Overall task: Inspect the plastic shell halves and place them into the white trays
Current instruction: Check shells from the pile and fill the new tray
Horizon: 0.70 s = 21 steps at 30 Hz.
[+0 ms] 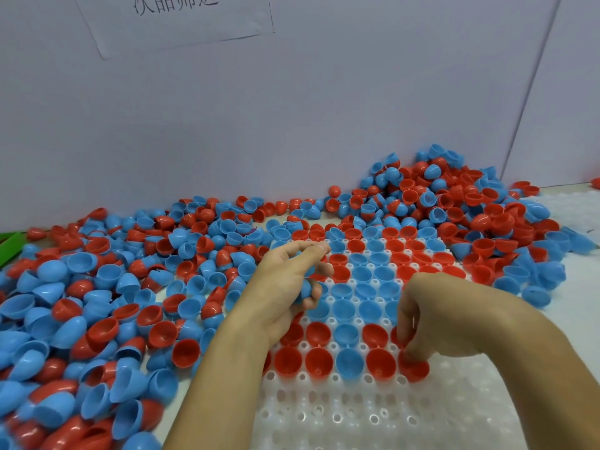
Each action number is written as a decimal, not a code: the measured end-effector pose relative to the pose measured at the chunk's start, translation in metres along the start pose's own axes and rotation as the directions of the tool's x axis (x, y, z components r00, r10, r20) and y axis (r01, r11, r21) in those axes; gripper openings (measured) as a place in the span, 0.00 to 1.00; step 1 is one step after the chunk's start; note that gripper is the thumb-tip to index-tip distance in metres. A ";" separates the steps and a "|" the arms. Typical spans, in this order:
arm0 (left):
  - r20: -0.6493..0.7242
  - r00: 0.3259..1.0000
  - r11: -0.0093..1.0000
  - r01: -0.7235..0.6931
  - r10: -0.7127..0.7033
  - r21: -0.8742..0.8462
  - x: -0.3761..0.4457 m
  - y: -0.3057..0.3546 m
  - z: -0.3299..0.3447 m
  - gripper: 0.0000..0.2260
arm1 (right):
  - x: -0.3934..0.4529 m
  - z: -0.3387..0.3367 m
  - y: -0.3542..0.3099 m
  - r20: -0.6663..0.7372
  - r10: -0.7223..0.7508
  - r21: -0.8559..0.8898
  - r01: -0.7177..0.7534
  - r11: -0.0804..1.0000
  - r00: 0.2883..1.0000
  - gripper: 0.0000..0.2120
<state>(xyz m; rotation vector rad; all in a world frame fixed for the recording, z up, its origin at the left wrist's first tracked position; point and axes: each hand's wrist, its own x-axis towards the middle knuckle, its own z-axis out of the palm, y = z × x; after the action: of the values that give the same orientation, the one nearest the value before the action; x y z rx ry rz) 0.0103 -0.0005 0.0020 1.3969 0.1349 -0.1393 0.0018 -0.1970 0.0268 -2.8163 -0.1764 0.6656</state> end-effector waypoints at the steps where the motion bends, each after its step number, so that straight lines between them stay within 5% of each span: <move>1: 0.005 1.000 1.000 0.008 -0.008 -0.015 0.000 0.001 0.000 0.11 | 0.000 -0.001 0.001 0.013 -0.001 0.007 0.001 1.000 1.000 0.06; 15: 0.047 0.994 0.986 0.099 -0.094 -0.135 -0.002 0.005 0.003 0.16 | 0.001 -0.006 0.009 0.010 -0.049 0.050 0.049 0.998 0.999 0.05; 21: 0.111 0.990 0.977 0.104 -0.084 -0.187 -0.005 0.007 0.004 0.14 | -0.003 -0.012 0.020 -0.054 -0.146 0.194 0.154 0.969 0.988 0.04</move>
<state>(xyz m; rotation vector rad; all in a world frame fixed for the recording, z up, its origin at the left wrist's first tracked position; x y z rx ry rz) 0.0064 -0.0033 0.0102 1.1877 0.1257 -0.2698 0.0062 -0.2191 0.0335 -2.5929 -0.2960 0.5601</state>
